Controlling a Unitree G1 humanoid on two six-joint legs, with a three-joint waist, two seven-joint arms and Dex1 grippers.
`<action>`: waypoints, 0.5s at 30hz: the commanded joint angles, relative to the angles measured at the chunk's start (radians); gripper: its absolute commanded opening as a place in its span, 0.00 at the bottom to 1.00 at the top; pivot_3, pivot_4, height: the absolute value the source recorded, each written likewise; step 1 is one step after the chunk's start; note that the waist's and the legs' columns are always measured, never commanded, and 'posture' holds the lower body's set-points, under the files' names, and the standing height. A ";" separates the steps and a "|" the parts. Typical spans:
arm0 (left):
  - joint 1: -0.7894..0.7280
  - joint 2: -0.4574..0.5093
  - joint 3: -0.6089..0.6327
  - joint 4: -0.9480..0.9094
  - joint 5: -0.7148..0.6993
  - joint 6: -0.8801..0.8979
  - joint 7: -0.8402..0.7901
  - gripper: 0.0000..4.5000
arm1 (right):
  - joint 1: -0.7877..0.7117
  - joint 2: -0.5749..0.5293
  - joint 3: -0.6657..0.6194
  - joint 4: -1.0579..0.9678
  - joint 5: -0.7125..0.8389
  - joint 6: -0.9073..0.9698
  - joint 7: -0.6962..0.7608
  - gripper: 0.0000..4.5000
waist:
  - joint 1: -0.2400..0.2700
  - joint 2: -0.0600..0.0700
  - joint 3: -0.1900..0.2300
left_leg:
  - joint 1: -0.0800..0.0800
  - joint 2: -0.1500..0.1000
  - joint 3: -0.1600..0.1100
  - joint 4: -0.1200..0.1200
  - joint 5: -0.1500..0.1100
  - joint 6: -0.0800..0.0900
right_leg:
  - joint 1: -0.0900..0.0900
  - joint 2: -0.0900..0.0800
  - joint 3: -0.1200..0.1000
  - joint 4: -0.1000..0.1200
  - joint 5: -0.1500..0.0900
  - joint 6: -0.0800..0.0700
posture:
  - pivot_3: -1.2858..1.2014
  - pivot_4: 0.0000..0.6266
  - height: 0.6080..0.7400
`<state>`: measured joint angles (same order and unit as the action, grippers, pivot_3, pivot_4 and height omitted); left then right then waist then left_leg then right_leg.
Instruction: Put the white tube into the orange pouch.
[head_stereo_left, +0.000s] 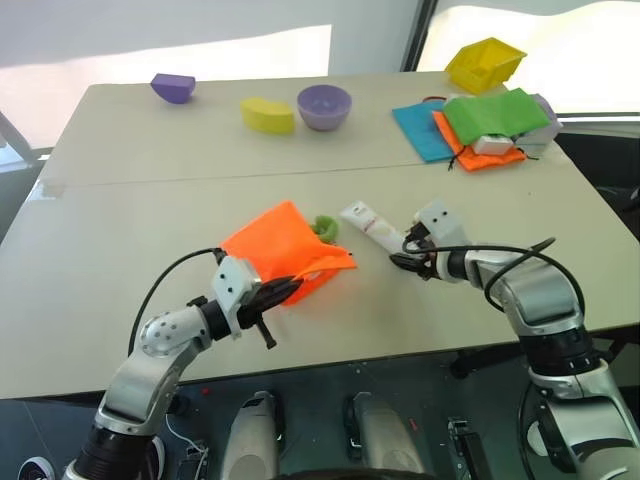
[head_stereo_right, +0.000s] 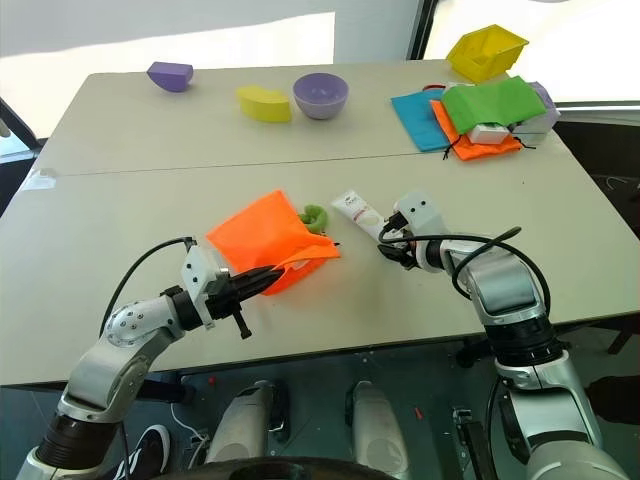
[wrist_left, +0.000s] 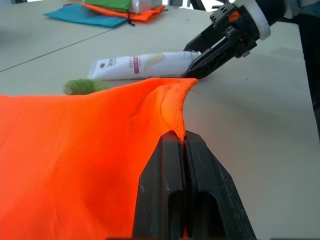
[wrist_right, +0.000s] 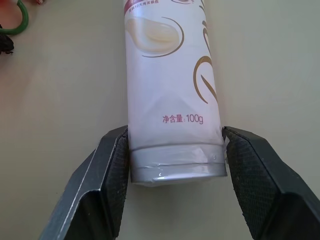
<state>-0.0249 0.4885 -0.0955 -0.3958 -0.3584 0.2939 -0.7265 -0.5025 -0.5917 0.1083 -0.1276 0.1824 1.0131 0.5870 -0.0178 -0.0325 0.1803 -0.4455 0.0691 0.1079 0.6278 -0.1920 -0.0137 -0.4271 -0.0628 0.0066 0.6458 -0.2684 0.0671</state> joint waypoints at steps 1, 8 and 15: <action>-0.010 -0.005 0.002 -0.037 0.002 -0.022 0.001 0.00 | -0.006 -0.001 -0.023 -0.010 0.015 -0.005 0.002 0.53 | 0.000 0.000 0.000 | 0.000 0.000 0.000 0.000 0.000 0.000 | 0.000 0.000 0.000 0.000 0.000 0.000 | 0.52 0.24 1.00; -0.013 -0.013 0.001 -0.035 -0.003 -0.021 0.003 0.00 | 0.028 -0.038 -0.032 -0.058 0.029 0.003 0.019 0.40 | 0.004 0.000 0.000 | 0.000 0.000 0.000 0.000 0.000 0.000 | 0.000 0.000 0.000 0.000 0.000 0.000 | 0.52 0.24 1.00; -0.008 -0.021 -0.013 -0.043 0.002 -0.017 0.008 0.00 | 0.226 -0.210 -0.184 -0.318 0.279 -0.065 0.336 0.40 | 0.007 0.000 0.000 | -0.001 -0.001 0.000 0.000 -0.001 0.002 | 0.000 0.000 -0.001 -0.001 -0.003 0.004 | 0.52 0.24 1.00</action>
<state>-0.0336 0.4704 -0.1038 -0.4005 -0.3559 0.2917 -0.7172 -0.2889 -0.7715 -0.0107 -0.3618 0.3953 0.9812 0.8470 -0.0111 -0.0322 0.1804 -0.4467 0.0680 0.1077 0.6278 -0.1932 -0.0108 -0.4263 -0.0626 0.0061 0.6451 -0.2711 0.0718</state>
